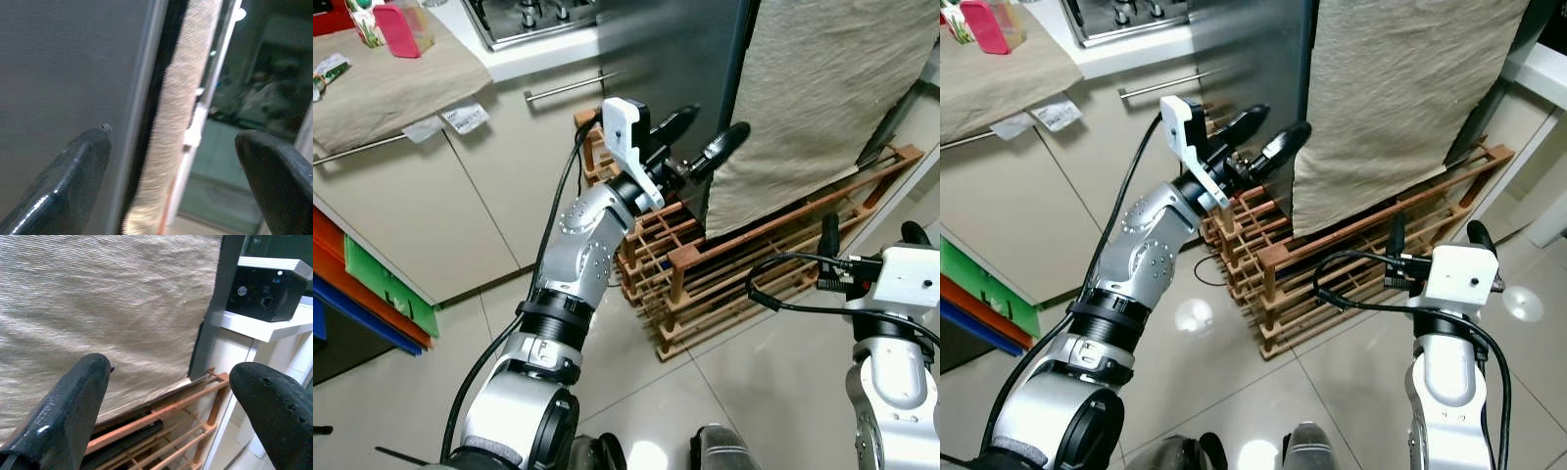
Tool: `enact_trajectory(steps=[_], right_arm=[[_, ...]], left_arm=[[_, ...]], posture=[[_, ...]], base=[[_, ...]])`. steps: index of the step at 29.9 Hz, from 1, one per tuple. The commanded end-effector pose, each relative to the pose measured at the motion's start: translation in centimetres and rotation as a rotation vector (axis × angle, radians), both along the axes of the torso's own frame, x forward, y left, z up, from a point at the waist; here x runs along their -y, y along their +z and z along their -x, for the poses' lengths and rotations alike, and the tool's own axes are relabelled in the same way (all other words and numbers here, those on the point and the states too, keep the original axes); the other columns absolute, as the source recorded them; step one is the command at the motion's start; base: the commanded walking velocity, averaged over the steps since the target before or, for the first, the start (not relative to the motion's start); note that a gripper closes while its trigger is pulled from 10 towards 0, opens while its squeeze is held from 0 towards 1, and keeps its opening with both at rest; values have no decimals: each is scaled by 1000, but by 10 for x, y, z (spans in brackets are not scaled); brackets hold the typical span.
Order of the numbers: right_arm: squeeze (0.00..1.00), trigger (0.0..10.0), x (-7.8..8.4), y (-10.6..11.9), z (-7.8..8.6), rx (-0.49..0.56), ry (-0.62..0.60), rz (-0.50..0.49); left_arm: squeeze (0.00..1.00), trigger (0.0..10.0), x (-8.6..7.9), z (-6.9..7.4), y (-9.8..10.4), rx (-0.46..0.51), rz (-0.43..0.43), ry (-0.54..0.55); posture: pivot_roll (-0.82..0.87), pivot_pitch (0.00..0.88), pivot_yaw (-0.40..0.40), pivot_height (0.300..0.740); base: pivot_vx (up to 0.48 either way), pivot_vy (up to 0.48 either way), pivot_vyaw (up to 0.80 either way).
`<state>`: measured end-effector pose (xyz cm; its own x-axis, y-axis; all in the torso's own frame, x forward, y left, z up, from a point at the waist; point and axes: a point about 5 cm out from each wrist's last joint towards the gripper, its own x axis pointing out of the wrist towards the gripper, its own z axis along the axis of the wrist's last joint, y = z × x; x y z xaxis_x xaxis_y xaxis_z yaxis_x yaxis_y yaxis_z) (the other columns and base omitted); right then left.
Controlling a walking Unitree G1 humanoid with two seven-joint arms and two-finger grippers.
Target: Restocking fridge
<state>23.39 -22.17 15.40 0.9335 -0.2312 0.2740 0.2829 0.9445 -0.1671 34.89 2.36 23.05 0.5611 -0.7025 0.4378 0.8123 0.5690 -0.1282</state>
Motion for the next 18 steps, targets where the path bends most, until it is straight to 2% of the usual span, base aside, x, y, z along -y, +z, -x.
enact_trajectory(steps=[1, 6, 9, 13, 18], right_arm=[[0, 10000, -3, -1, -3, 2, 13, -1], [0, 10000, -3, 2, -4, 14, 14, 3], [0, 10000, -3, 1, -4, 13, 13, 4], [0, 10000, -3, 1, -1, 16, 9, 9], [0, 10000, -2, 2, 2, 16, -2, 12]], left_arm=[[0, 10000, 9, 1, -3, 10, -48, 26], [0, 10000, 12, -12, -16, -12, -159, 150], [0, 10000, 15, -13, -18, -13, -179, 150], [0, 10000, 22, -14, -20, -67, -163, 105], [0, 10000, 31, -14, -14, 11, -198, 90]], posture=[[-314, 109, 118, 723], [-318, 103, 117, 723], [-324, 103, 120, 723], [-335, 110, 125, 723], [-346, 119, 128, 723]], base=[[0, 0, 0], [0, 0, 0], [0, 0, 0], [0, 0, 0], [0, 0, 0]])
